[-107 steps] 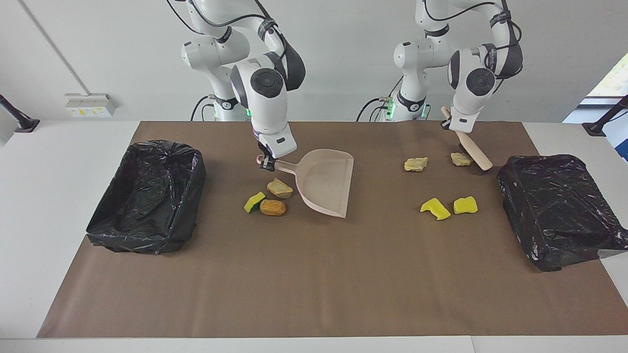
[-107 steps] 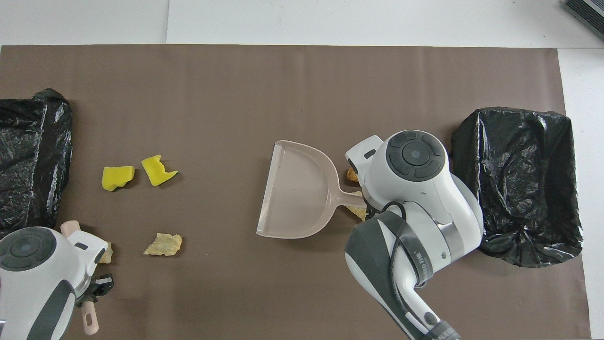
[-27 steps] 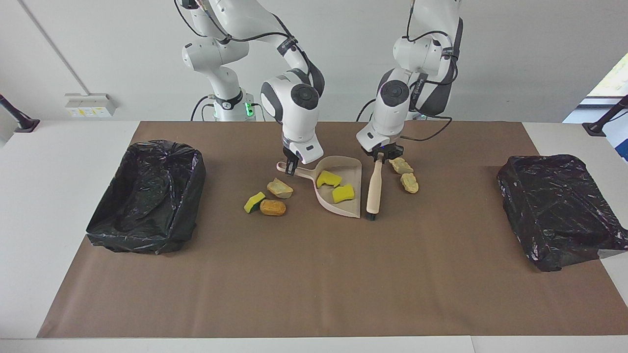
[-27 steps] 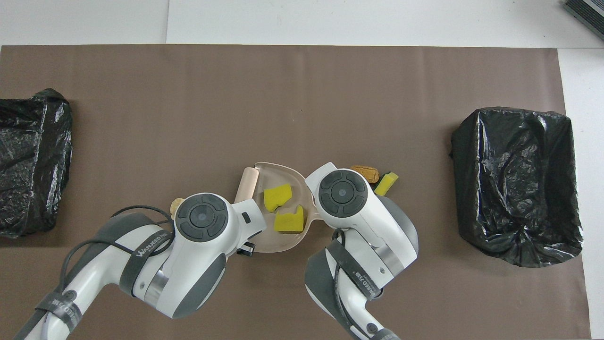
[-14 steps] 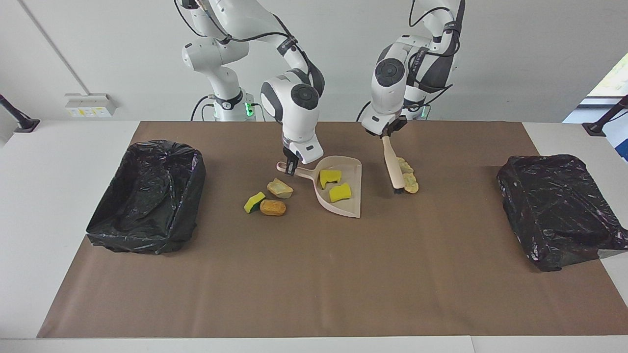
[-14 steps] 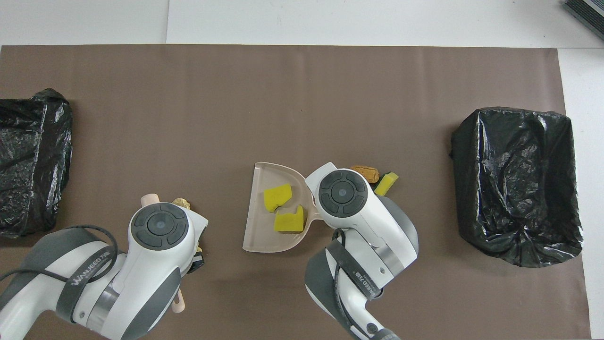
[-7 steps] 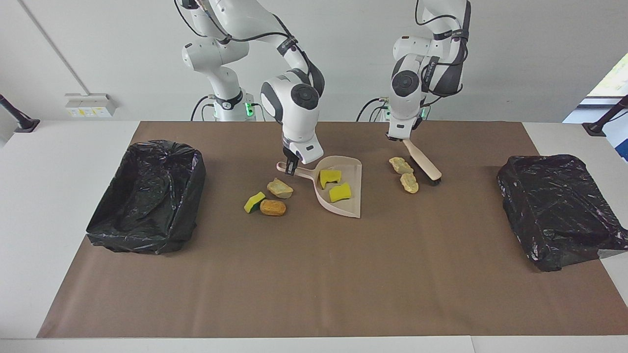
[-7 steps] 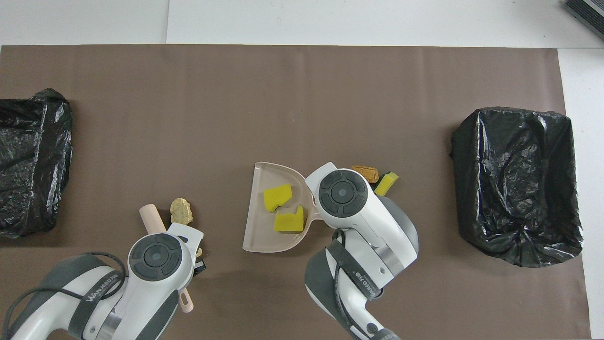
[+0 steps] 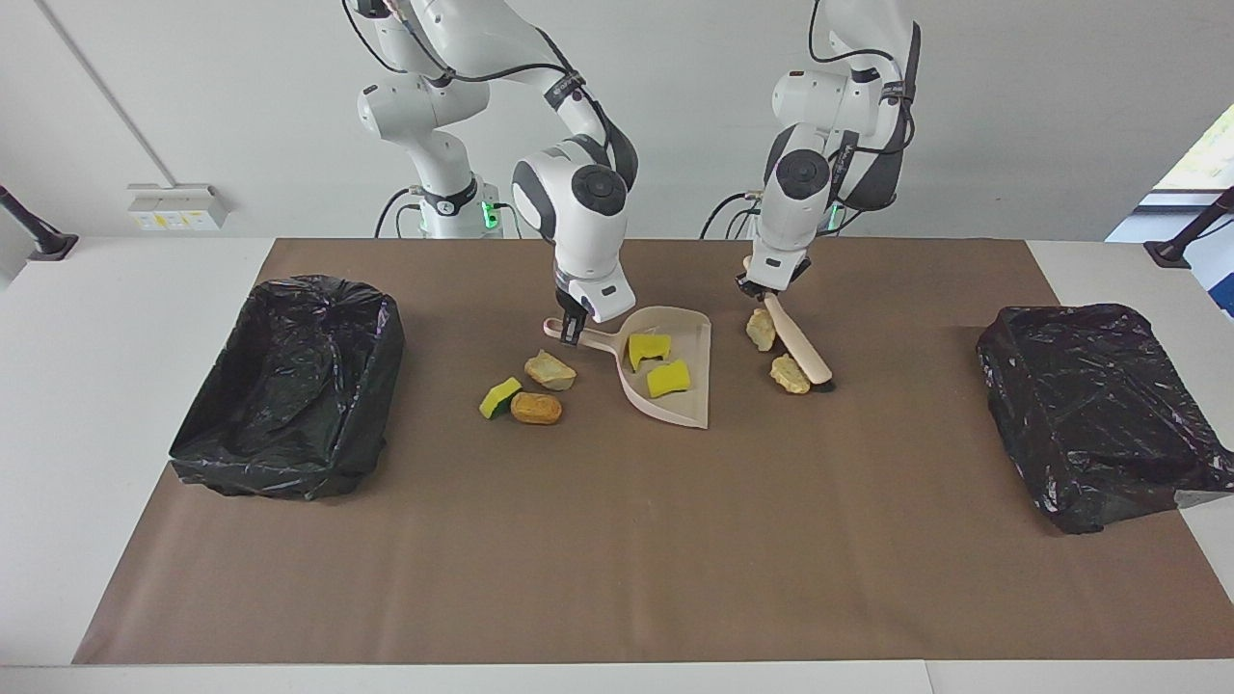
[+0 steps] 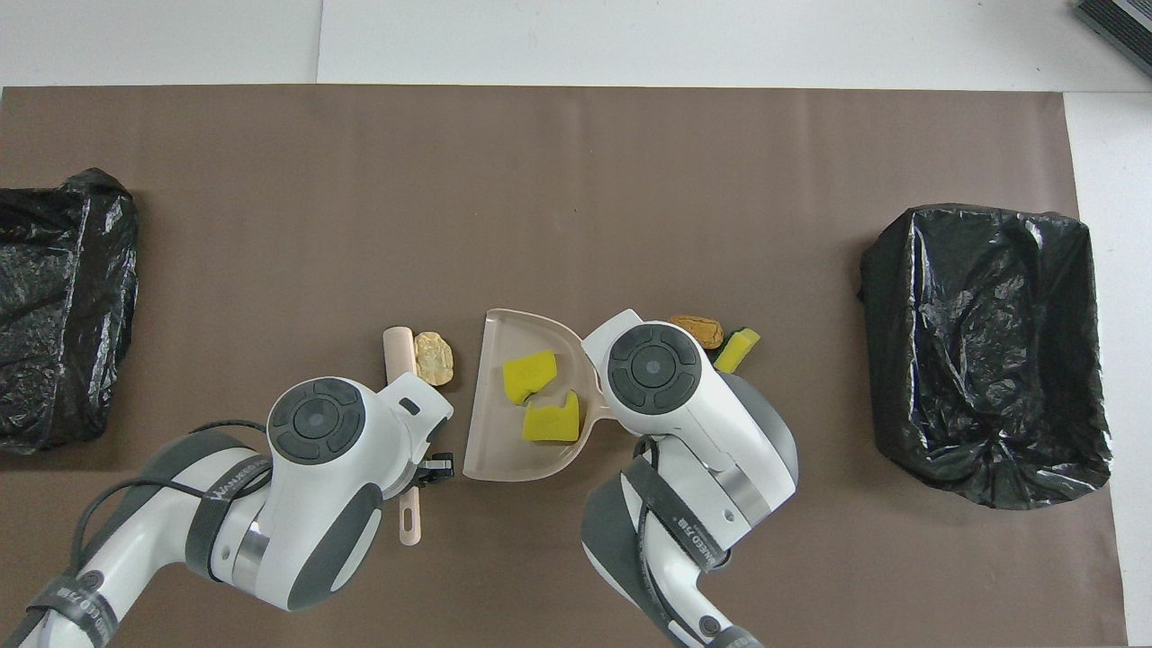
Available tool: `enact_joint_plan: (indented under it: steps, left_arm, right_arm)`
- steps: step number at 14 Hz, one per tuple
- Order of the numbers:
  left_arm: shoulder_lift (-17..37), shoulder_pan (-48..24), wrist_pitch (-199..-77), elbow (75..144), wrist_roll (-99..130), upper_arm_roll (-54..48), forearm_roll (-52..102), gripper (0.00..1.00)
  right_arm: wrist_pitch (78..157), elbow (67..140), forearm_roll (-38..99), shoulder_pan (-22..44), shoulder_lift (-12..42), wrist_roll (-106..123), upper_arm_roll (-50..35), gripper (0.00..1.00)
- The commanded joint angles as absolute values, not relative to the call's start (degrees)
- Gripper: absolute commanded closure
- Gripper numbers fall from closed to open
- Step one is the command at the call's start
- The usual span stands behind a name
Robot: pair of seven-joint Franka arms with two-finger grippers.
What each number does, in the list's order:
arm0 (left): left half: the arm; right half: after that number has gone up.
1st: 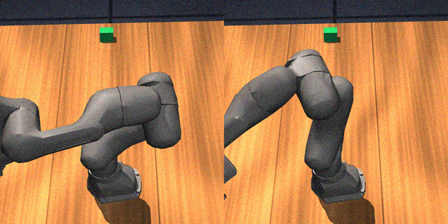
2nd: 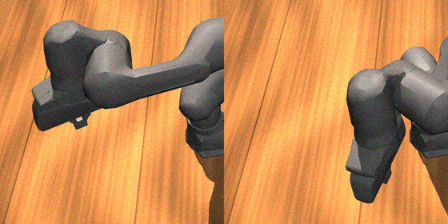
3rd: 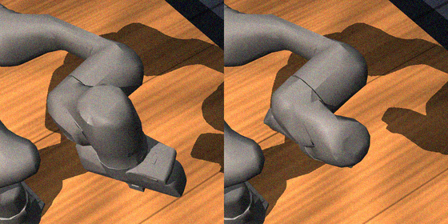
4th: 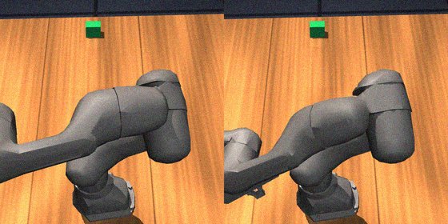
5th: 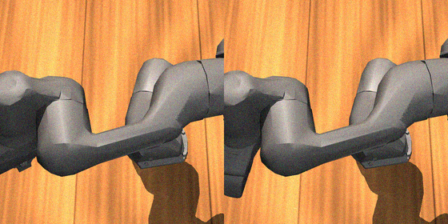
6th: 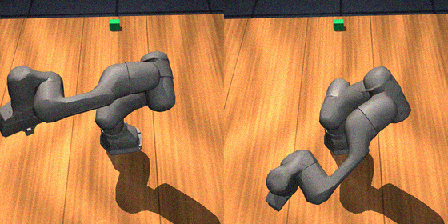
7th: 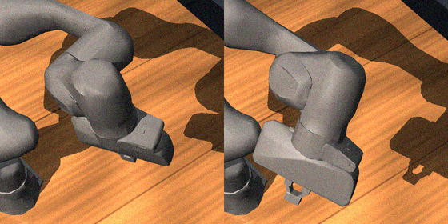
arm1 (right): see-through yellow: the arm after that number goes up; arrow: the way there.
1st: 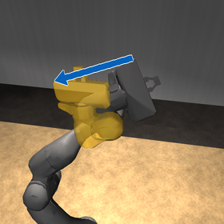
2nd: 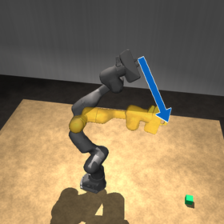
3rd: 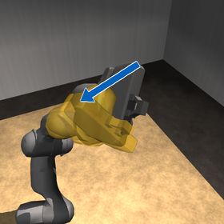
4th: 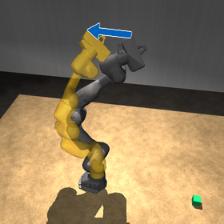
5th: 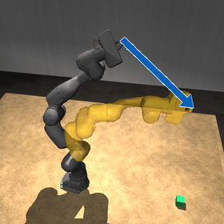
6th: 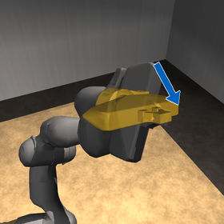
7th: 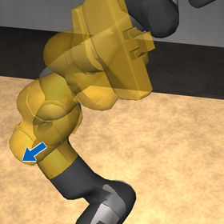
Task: Sweep and dump trash in bin
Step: 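Brush the debris into the dustpan held by the right gripper, then sweep the remaining debris into the dustpan with the left gripper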
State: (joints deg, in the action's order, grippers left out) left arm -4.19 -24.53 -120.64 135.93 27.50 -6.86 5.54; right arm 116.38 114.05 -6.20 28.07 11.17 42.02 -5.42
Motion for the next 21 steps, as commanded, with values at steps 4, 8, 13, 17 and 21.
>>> enact_joint_plan:
  steps: [4, 8, 13, 17, 21]
  left_arm:
    - [-3.1, -35.1, -121.5, 132.3, 21.0, -6.9, 8.3, 1.00]
    - [-7.0, -35.0, -108.3, 128.4, 23.8, -6.2, 8.6, 1.00]
    - [-10.9, -35.0, -96.2, 130.4, 47.3, -6.0, 5.3, 1.00]
    - [-16.6, -34.8, -94.8, 137.8, 61.4, -6.0, 4.0, 1.00]
    - [-17.1, -32.8, -98.4, 141.0, 65.1, -6.1, 4.0, 1.00]
  right_arm:
    - [116.6, 113.9, -7.8, 27.9, 10.9, 40.6, -5.6, 1.00]
    - [116.6, 113.8, -7.8, 27.9, 10.8, 40.7, -5.6, 1.00]
    - [116.5, 113.5, -7.8, 27.9, 11.0, 40.8, -5.6, 1.00]
    - [116.6, 113.4, -7.8, 27.9, 11.1, 41.0, -5.6, 1.00]
    - [116.6, 113.3, -7.8, 27.9, 11.1, 41.5, -5.6, 1.00]
